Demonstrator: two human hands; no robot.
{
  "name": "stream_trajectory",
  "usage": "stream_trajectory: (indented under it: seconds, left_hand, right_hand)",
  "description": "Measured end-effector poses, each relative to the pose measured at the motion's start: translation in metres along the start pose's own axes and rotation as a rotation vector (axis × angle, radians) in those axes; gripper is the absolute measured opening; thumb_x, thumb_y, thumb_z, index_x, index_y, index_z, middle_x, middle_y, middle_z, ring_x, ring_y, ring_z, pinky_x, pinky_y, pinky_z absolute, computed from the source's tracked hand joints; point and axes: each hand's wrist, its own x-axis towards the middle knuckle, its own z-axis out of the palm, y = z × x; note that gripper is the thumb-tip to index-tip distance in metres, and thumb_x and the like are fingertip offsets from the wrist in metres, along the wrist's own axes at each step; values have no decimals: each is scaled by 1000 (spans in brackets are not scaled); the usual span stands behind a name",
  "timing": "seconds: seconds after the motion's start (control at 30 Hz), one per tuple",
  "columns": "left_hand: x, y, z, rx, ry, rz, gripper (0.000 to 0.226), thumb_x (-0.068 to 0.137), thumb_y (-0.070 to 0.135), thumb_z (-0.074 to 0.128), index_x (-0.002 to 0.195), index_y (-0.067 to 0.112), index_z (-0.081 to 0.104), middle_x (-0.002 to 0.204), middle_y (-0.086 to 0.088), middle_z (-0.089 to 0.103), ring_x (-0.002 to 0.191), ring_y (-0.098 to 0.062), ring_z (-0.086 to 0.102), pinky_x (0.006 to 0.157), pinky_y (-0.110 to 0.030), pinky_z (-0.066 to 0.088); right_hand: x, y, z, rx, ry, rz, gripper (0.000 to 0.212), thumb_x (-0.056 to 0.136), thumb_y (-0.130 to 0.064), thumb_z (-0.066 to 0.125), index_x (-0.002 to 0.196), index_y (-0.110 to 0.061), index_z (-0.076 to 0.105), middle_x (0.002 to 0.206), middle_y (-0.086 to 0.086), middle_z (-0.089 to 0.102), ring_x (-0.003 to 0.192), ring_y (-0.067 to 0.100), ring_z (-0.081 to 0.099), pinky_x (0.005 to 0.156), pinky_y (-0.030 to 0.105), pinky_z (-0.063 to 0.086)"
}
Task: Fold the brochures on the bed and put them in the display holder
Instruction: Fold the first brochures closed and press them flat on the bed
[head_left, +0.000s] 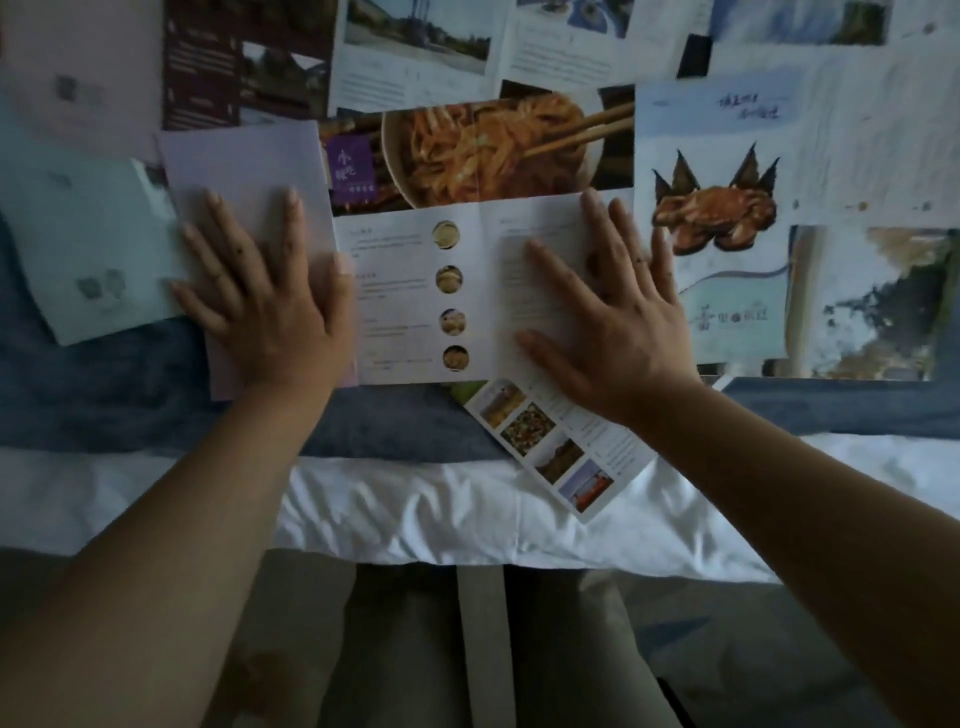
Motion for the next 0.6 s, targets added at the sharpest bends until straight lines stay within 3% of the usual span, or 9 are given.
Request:
stream_trajectory:
  seconds: [0.2,0.3,0.4,0.5,0.6]
  left_hand:
    - [1,-50,-1,-200,24,-48,71,102,63,18,165,32,11,171,-22,0,158,-43,-2,122,-68,3]
    - [-1,-34,-7,-398,18,-42,97,89,86,10,165,27,14,172,-19,7,158,-42,4,124,-62,5]
    - [-7,-11,-17,-556,15,28,114,81,95,10,165,18,15,171,-19,10,158,-42,8,125,-60,9]
    - [-16,18,-31,-624,-4,81,114,83,94,17,165,15,15,171,-20,9,158,-42,6,125,-57,7]
    - [-26,52,-43,-622,-60,54,102,87,85,31,166,24,10,173,-15,5,158,-40,4,124,-63,10]
  right_hand:
    - [8,-3,1,-19,-10,112,80,98,-73,31,163,-39,-1,171,12,-12,158,32,-11,127,54,-2]
    - [9,-4,2,-14,-6,106,79,99,-73,30,163,-39,0,171,12,-11,158,32,-10,127,53,1]
    - [8,-3,2,-9,-15,109,80,98,-74,31,164,-38,0,171,12,-11,158,31,-10,127,52,3]
    - [8,2,-3,3,-48,95,83,98,-75,30,163,-37,-3,171,10,-12,158,29,-11,128,49,2]
    - [4,13,-8,36,-58,69,84,100,-71,31,165,-28,-1,172,7,-9,158,24,-10,129,47,5]
